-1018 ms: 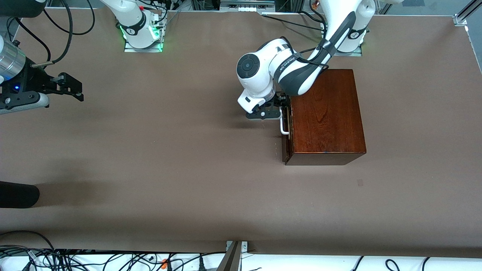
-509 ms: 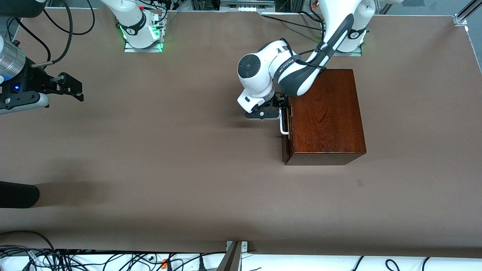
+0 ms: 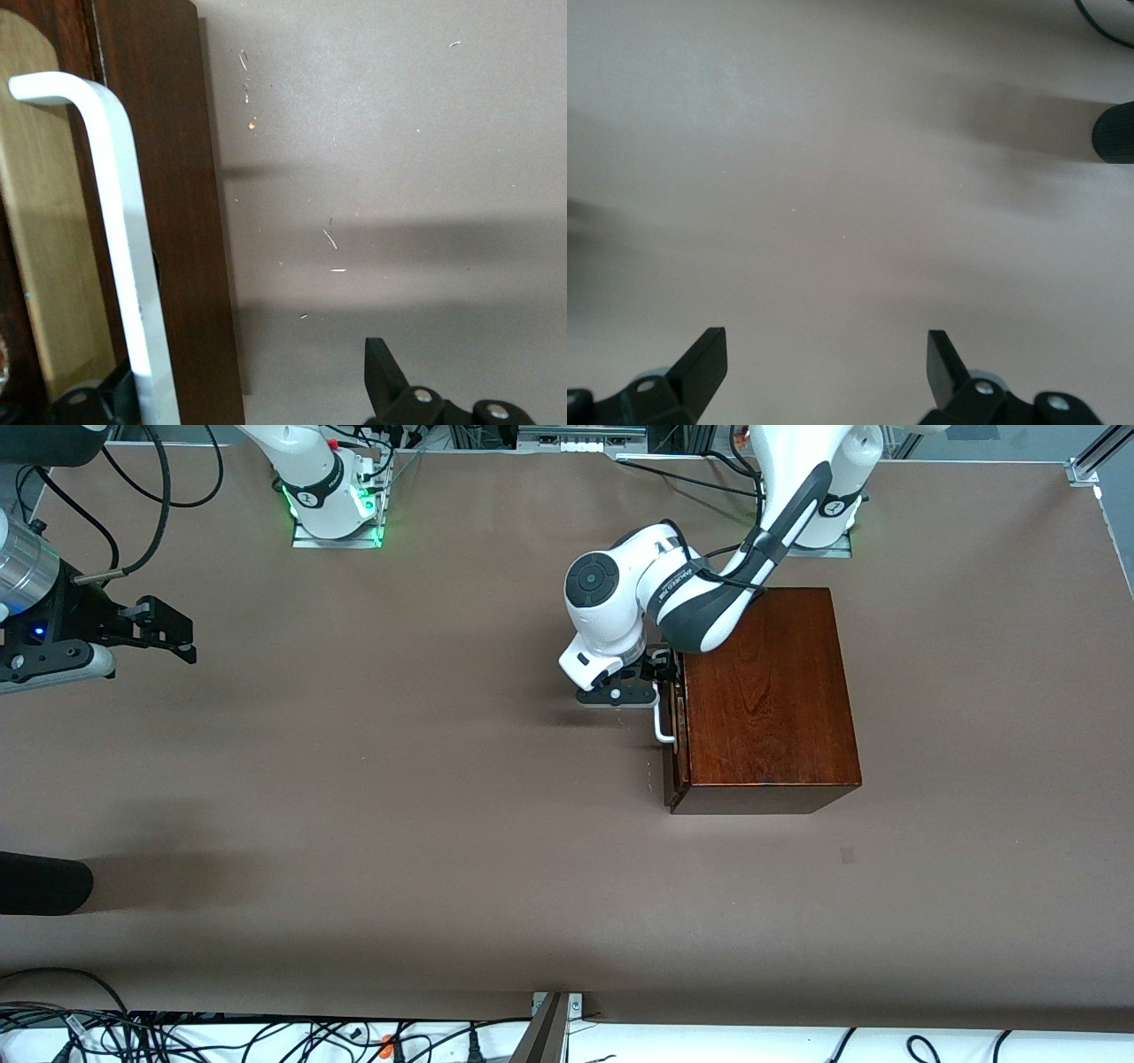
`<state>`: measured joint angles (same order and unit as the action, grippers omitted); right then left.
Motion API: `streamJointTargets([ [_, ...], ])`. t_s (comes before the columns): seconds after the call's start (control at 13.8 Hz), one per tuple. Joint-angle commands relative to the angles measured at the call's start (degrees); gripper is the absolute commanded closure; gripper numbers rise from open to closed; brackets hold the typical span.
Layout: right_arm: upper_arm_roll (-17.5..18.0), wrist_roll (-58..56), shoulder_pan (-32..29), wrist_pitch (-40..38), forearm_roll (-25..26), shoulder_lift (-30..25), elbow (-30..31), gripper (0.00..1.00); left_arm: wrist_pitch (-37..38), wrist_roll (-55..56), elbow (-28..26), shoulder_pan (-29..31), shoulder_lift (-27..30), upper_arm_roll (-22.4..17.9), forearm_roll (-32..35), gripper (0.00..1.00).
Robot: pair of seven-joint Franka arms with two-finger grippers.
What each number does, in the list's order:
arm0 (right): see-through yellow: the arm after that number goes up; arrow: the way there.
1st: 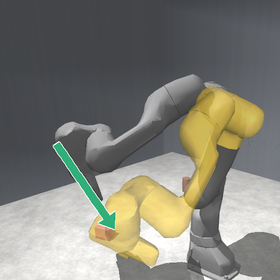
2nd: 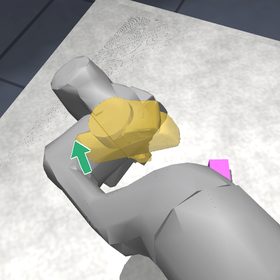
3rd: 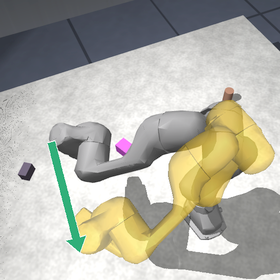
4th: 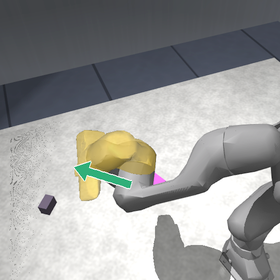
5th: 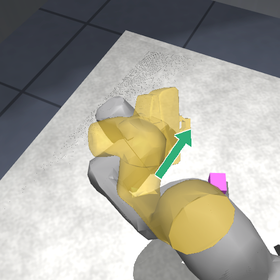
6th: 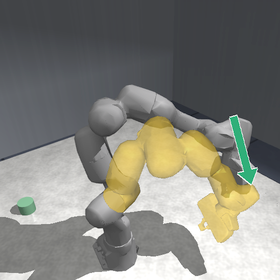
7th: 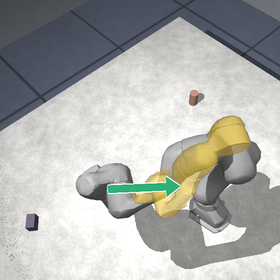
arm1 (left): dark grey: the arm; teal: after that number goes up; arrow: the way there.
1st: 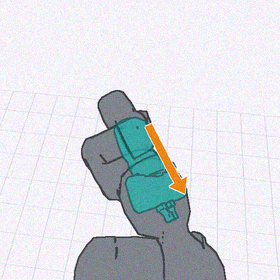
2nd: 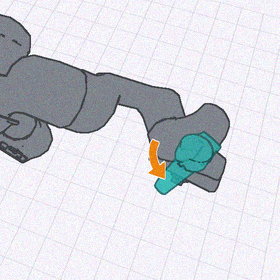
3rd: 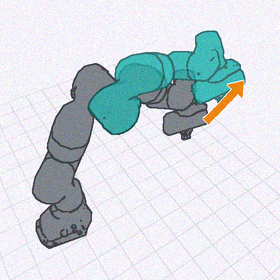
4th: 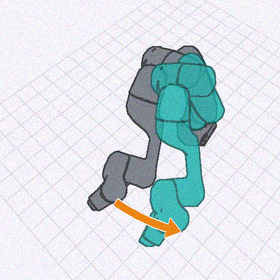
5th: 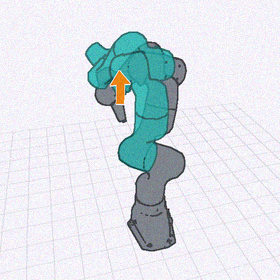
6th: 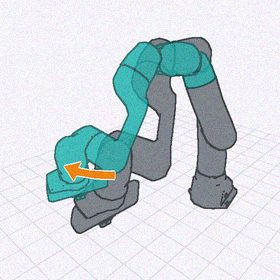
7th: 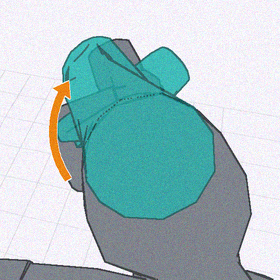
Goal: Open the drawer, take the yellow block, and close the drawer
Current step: 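Pull the drawer out of the box with the left gripper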
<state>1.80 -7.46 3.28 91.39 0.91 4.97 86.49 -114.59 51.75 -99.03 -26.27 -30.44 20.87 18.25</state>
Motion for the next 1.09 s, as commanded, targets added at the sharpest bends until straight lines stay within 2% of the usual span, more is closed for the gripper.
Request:
streamJointTargets([
  [0.0,0.0,0.0,-0.1,-0.3,0.6,0.3,-1.1,0.0,-7.2,0.7,-0.2,-0.8,-0.2,0.3,-1.3,0.0],
  [0.22,0.0,0.0,-0.1,-0.3,0.6,0.3,-1.1,0.0,-9.3,0.5,1.4,-1.5,-0.5,0.3,-3.8,0.0],
  [0.73,0.0,-0.1,-0.1,-0.3,0.6,0.3,-1.1,0.0,-9.3,1.8,7.5,-4.4,-4.4,0.2,-3.9,0.0],
  [1.02,0.0,0.0,-0.1,-0.3,0.5,0.3,-1.1,0.0,-9.3,1.9,8.1,-4.8,-4.8,0.2,-3.9,0.0],
])
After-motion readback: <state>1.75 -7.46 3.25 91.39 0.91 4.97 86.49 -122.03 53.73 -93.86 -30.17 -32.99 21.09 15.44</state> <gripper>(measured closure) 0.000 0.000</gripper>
